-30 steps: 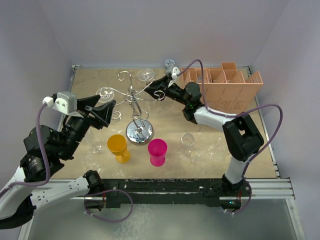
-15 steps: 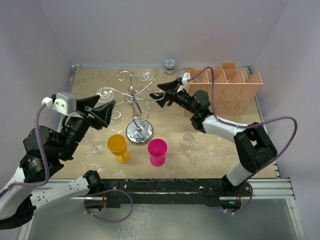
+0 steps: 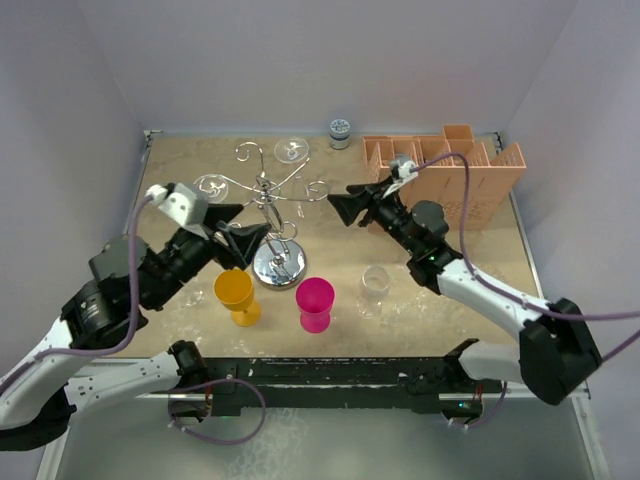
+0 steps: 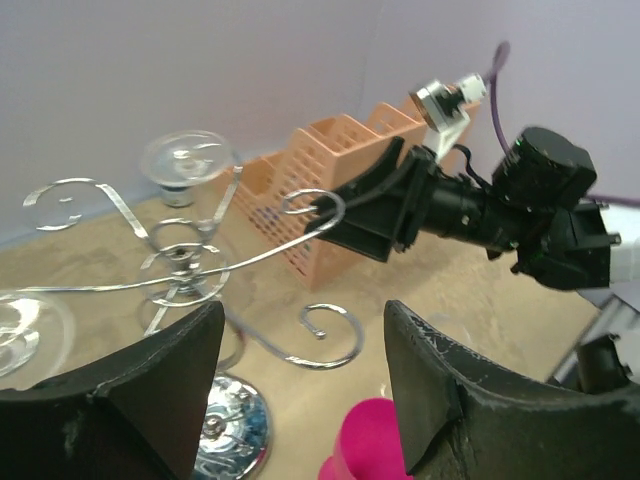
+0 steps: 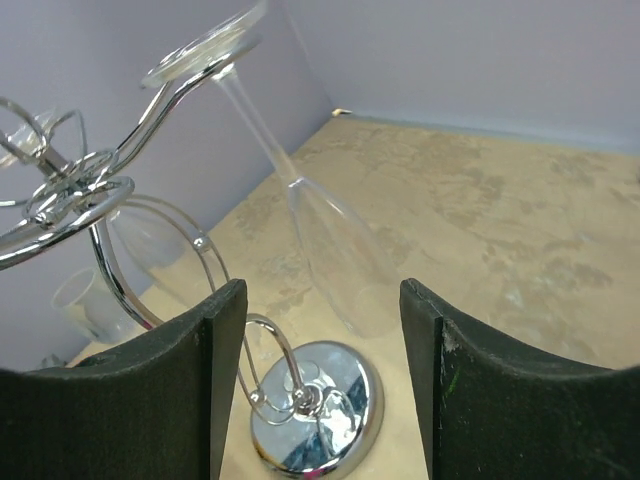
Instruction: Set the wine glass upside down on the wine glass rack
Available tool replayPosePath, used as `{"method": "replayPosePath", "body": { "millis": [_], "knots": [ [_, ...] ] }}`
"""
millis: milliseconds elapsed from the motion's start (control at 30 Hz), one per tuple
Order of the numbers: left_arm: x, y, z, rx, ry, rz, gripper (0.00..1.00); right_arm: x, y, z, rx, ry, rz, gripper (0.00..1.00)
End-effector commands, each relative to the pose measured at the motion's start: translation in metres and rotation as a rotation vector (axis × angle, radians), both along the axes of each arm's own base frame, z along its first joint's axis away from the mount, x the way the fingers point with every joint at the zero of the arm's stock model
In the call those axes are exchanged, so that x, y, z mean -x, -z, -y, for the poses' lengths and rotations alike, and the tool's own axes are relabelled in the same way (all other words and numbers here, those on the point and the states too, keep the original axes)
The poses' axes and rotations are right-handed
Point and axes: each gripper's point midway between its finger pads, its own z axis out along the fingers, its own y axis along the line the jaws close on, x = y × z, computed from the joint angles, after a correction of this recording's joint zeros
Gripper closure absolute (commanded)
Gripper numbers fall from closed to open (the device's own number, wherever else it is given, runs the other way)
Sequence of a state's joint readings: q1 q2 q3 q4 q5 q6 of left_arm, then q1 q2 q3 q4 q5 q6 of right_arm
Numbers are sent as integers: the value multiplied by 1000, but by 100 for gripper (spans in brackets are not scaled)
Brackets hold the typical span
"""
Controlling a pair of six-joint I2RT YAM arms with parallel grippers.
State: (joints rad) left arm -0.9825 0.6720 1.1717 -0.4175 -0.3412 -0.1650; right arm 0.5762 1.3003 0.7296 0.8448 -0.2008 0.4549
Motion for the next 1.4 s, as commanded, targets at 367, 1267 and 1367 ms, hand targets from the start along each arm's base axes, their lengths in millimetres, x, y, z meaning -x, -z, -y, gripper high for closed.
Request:
{"method": "replayPosePath", "body": {
  "millis": [367,1267,1367],
  "knots": [
    [71,72,127,-140,669,-436,47,68,13,105,-102,348,-394,36],
    [33,212,117,-602,393,-506,49,102,33,105,-114,241,-395,35],
    [36,228,123,-661,405,-534,53,96,39,104,-100,259,-401,35]
  ]
}}
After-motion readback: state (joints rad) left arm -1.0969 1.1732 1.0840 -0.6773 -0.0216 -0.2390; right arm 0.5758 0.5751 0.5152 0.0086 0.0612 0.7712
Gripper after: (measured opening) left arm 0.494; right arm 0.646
